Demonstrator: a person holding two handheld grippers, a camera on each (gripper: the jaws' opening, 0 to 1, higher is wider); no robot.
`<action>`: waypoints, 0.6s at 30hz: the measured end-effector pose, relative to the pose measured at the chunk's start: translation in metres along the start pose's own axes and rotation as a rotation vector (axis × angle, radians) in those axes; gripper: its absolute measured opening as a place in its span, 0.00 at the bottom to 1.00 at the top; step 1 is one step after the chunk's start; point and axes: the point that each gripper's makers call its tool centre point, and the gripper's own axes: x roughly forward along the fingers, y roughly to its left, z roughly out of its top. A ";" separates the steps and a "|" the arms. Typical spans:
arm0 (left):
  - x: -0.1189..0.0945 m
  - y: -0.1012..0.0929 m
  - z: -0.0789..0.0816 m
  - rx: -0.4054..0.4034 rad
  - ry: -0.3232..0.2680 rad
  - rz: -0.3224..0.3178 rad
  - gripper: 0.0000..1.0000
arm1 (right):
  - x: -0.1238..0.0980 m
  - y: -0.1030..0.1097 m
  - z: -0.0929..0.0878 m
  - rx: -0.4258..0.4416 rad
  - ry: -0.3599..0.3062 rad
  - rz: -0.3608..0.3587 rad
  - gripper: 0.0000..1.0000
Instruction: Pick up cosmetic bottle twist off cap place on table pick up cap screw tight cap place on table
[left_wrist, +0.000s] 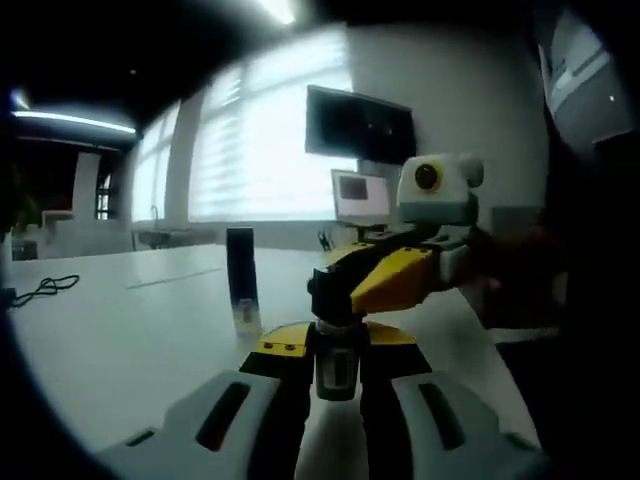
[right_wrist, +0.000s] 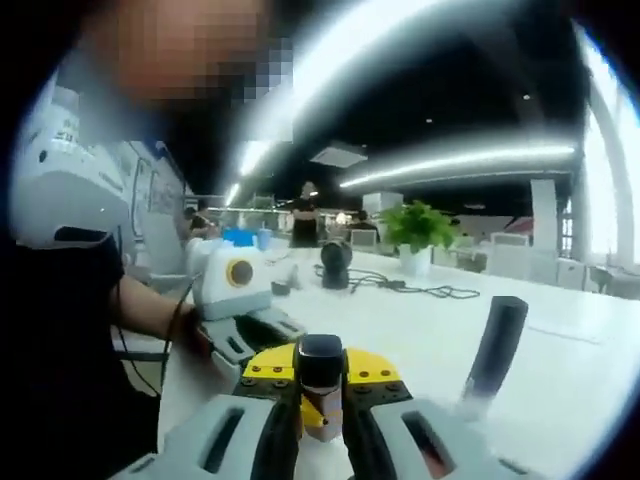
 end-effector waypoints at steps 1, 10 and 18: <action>0.000 -0.002 0.000 0.002 0.003 -0.008 0.08 | -0.001 0.002 -0.001 -0.008 0.009 0.025 0.09; 0.001 -0.015 -0.004 0.006 0.018 -0.078 0.08 | -0.003 0.015 -0.006 -0.029 0.074 0.235 0.09; 0.001 -0.013 -0.006 -0.015 0.013 -0.118 0.08 | -0.009 0.021 -0.005 -0.060 0.085 0.344 0.09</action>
